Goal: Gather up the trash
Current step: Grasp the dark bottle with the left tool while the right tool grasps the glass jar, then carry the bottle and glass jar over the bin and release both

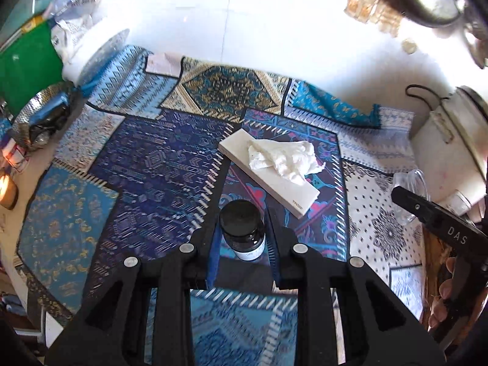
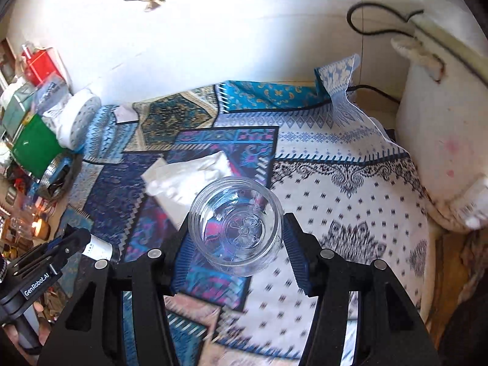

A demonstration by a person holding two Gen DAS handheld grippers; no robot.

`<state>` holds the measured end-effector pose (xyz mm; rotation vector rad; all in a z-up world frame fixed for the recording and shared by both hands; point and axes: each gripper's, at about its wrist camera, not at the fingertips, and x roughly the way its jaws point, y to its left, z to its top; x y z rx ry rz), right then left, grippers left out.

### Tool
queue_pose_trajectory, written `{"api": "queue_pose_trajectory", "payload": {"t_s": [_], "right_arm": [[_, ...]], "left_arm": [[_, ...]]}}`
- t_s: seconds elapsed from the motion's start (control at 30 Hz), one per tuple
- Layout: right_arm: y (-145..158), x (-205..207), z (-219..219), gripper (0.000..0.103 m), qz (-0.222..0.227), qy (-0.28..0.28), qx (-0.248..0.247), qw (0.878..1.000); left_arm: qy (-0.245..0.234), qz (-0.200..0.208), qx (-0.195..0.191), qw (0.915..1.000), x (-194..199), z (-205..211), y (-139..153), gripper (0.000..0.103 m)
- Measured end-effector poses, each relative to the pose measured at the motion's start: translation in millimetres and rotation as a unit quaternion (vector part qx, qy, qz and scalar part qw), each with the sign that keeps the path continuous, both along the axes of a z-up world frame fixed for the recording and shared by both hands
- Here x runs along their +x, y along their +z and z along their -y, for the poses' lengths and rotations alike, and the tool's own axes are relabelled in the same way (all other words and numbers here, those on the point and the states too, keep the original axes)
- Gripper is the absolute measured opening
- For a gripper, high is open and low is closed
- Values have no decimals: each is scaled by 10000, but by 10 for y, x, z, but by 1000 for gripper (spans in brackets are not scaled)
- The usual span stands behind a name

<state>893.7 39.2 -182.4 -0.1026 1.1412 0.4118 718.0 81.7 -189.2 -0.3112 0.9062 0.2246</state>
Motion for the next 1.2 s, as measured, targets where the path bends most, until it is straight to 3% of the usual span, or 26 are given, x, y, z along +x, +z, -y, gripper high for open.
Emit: {"api": "queue_pose_trajectory", "payload": {"t_s": [0.17, 0.37, 0.53, 0.7, 0.93, 1.2], "right_arm": [[216, -677, -230, 52, 256, -60, -51, 9996], [286, -1734, -505, 52, 397, -302, -22, 9988], [207, -2502, -627, 52, 336, -445, -19, 9984], [36, -3061, -680, 52, -70, -542, -21, 9985], [-259, -3608, -596, 52, -370, -455, -195, 9981], [-1017, -3849, -206, 52, -888, -542, -399, 9938]], "left_arm": [[-252, 404, 29, 9989, -733, -134, 250, 27], [-603, 587, 81, 9964, -1727, -401, 295, 27], [-804, 486, 165, 9954, -2502, -583, 188, 27], [-925, 68, 121, 9956, -3072, -698, -27, 27], [-1059, -357, -59, 9937, -3505, -626, -506, 27], [-1208, -1216, -301, 9847, -3518, -259, -1641, 27]]}}
